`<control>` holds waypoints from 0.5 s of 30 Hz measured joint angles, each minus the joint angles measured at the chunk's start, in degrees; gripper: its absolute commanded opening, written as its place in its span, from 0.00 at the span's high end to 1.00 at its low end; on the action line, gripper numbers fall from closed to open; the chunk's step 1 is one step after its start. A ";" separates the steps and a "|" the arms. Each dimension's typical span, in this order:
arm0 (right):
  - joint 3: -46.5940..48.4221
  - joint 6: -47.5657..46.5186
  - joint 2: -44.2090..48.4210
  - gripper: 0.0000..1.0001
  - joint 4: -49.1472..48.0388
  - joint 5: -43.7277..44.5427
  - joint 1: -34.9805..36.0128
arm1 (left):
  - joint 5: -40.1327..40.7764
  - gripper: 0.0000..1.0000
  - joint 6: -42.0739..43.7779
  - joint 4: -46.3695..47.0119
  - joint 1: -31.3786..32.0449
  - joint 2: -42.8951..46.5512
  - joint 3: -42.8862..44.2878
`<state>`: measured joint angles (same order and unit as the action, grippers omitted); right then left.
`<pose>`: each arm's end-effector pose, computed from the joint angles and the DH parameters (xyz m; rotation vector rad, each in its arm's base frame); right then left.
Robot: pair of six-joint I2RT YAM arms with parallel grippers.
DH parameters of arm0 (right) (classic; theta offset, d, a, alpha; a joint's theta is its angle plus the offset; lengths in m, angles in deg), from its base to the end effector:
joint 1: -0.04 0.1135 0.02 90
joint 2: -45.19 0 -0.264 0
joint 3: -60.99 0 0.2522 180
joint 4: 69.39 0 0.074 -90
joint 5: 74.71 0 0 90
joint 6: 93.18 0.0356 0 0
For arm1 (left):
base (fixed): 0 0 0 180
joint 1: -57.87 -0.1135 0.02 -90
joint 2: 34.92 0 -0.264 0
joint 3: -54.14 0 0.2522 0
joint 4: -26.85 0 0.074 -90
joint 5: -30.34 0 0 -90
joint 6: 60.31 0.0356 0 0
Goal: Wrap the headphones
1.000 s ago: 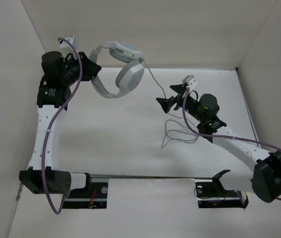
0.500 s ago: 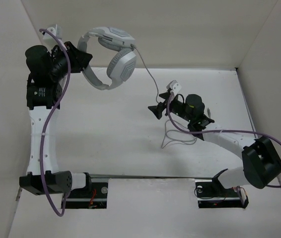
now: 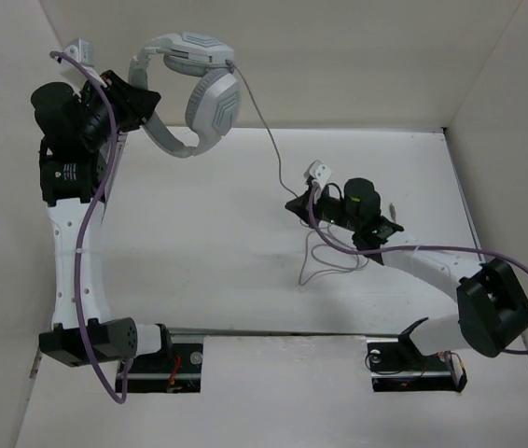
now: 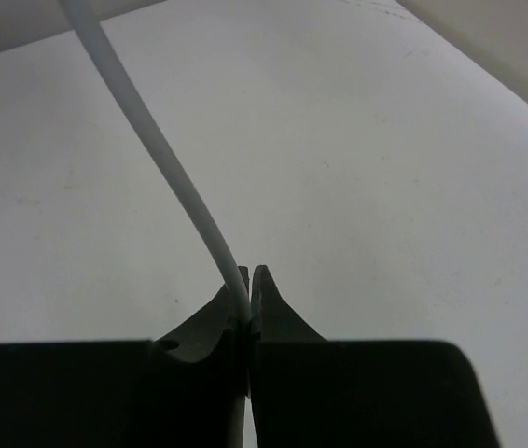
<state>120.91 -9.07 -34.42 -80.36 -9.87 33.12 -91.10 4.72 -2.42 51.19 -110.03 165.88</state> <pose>0.2555 0.1845 0.2721 -0.8904 1.5220 0.7251 0.2585 0.0116 0.5325 0.0503 1.4942 -0.6531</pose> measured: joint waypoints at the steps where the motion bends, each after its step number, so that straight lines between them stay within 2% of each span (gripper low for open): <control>1: 0.31 -0.46 0.46 1.00 1.46 -0.09 0.00 | 0.42 1.00 -0.02 0.09 -0.13 0.00 -0.07; 4: 3.28 -4.98 2.16 1.00 8.26 1.42 0.17 | 3.04 1.00 0.02 0.57 0.00 0.17 -1.27; 7: 9.27 -13.38 3.45 1.00 17.22 7.15 1.79 | 8.33 1.00 0.70 0.79 0.96 0.35 -3.89; 11: 18.34 -31.47 3.65 1.00 28.17 20.74 7.56 | 18.69 1.00 4.02 0.57 3.50 0.37 -8.57; 15: 20.09 -54.01 5.46 1.00 32.39 33.22 12.13 | 29.70 1.00 10.21 0.17 7.43 0.35 -13.40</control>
<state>140.99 -63.08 -28.96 -47.97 23.35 45.25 -61.40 14.93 -2.24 58.62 -109.68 152.48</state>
